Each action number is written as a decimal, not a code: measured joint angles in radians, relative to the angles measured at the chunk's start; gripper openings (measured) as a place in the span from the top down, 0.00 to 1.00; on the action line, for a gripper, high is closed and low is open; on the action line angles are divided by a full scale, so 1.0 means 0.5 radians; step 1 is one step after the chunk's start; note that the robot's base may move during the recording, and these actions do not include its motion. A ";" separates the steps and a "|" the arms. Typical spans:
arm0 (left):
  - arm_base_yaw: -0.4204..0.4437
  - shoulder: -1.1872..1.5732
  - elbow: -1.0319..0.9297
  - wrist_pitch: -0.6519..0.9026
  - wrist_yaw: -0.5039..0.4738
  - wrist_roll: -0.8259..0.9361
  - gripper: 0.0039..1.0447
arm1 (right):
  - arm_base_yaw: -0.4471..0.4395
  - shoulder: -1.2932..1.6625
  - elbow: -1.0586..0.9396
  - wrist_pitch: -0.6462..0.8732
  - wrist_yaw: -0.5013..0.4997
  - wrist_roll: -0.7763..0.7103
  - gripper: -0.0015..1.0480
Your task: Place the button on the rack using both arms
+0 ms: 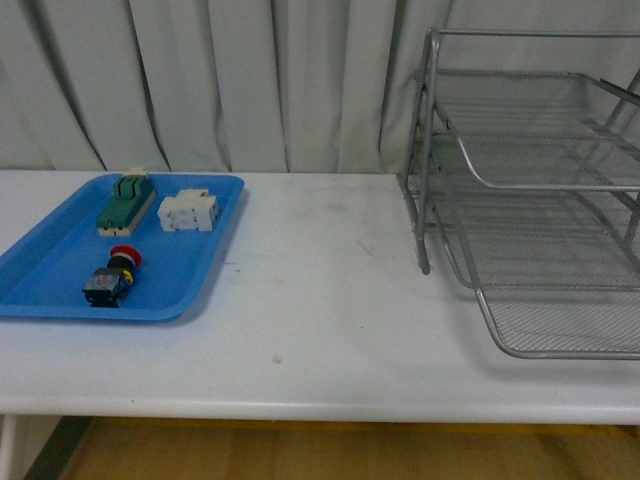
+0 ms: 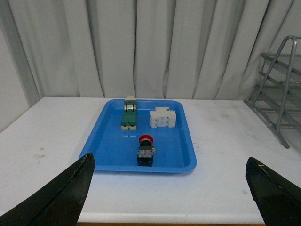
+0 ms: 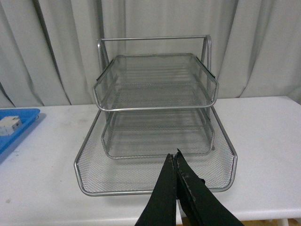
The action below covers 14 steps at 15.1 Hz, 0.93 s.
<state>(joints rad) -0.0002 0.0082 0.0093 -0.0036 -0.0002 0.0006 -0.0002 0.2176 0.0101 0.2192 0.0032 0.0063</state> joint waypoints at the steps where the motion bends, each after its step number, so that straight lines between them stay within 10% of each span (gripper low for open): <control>1: 0.000 0.000 0.000 0.001 0.000 0.000 0.06 | 0.000 -0.038 0.000 -0.040 0.000 0.000 0.98; 12: 0.000 0.000 0.000 0.001 0.000 0.000 0.06 | 0.000 -0.428 0.002 -0.446 -0.006 -0.001 0.98; 14: -0.046 0.047 0.058 -0.202 -0.134 0.033 0.06 | 0.000 -0.428 0.002 -0.446 -0.006 -0.006 0.83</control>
<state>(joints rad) -0.0231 0.0319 0.0383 -0.1047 -0.0673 0.0170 -0.0002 0.0036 0.0113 -0.0040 0.0002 0.0032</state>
